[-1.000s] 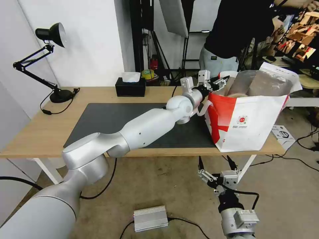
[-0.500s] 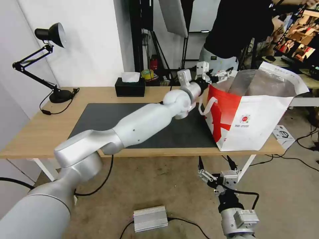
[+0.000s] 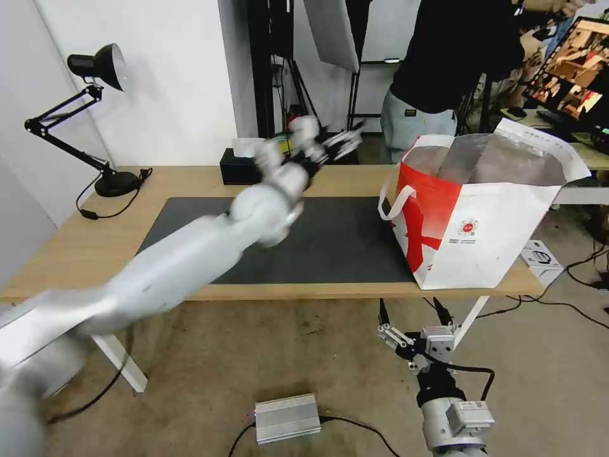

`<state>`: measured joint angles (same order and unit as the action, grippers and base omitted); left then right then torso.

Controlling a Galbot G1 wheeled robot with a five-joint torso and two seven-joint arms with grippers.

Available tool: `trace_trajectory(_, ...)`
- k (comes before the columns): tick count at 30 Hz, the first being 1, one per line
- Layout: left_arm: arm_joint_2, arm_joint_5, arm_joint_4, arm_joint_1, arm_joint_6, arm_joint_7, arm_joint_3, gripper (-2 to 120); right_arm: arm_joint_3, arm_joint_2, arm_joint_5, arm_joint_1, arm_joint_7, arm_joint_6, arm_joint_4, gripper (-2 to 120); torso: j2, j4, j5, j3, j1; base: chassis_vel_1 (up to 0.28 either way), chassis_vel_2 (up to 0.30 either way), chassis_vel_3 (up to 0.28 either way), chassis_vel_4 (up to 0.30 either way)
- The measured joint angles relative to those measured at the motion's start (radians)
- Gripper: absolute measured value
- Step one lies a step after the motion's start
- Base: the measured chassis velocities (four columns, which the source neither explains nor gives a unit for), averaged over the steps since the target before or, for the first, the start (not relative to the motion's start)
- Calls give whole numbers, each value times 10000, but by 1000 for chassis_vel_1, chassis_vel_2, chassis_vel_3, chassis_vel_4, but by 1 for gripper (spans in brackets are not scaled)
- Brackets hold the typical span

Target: Pick up the trash from the table and place it into the takeout bag.

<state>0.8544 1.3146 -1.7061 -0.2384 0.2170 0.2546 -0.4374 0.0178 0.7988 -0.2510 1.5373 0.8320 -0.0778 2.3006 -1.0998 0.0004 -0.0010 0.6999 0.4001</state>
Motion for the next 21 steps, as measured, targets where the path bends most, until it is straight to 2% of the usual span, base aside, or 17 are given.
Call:
trace_trajectory(1,-433,-190,-343,-521,158,52,466,100,0,0,0,0,0,0,1,100,0,0,0,0,0,0,0,0,0)
trace_trajectory(2,-433,-190,-343,-521,158,52,466,100,0,0,0,0,0,0,1,100,0,0,0,0,0,0,0,0,0)
trace_trajectory(3,-856,-313,-717,-1097,249,64,959,100,0,0,1,0,1,0,0,100,0,-1,2,-1,-1,0,0,0,0)
trace_trajectory(5,-1700,-592,-1614,-2794,298,51,2461,100,0,0,0,0,1,0,0,100,-1,-1,4,-1,-2,0,0,0,0)
trace_trajectory(6,-1700,-592,-1614,-2794,298,51,2461,100,0,0,0,0,1,0,0,100,-1,-1,4,-1,-2,0,0,0,0)
trace_trajectory(9,-2280,-912,-2457,-4879,334,-146,4457,100,0,0,0,0,1,0,0,100,-1,-3,6,-1,-1,0,0,0,0)
trace_trajectory(11,-2353,-981,-2582,-5218,360,-169,4738,100,0,0,1,0,1,0,0,100,-1,-1,7,-2,-2,0,0,0,0)
trace_trajectory(12,-2517,-1316,-2959,-6354,530,-221,5491,100,0,-1,0,1,1,0,0,100,-2,6,10,-2,-3,0,0,0,0)
trace_trajectory(14,-2252,-1895,-3152,-7324,669,-275,5729,100,0,0,1,0,-1,0,0,100,-2,1,4,-1,-4,0,0,0,0)
trace_trajectory(16,-2132,-2120,-3255,-7566,697,-293,5853,100,0,0,1,0,-1,0,0,100,-2,-7,-6,0,-3,0,0,0,0)
trace_trajectory(17,-1979,-2549,-3479,-8144,810,-307,6264,100,0,0,1,1,0,0,0,100,-2,-17,11,0,0,0,0,0,0)
trace_trajectory(18,-1876,-2825,-3576,-8505,847,-323,6527,100,0,0,0,1,0,0,0,100,-1,-15,20,0,0,0,0,0,0)
trace_trajectory(20,-1339,-3811,-3873,-9776,1007,-419,7401,100,0,-1,0,1,1,0,0,100,-2,-6,12,0,-1,0,0,0,0)
trace_trajectory(21,-1339,-3811,-3873,-9776,1007,-419,7401,100,0,-1,0,1,1,0,0,100,-2,-6,12,0,-1,0,0,0,0)
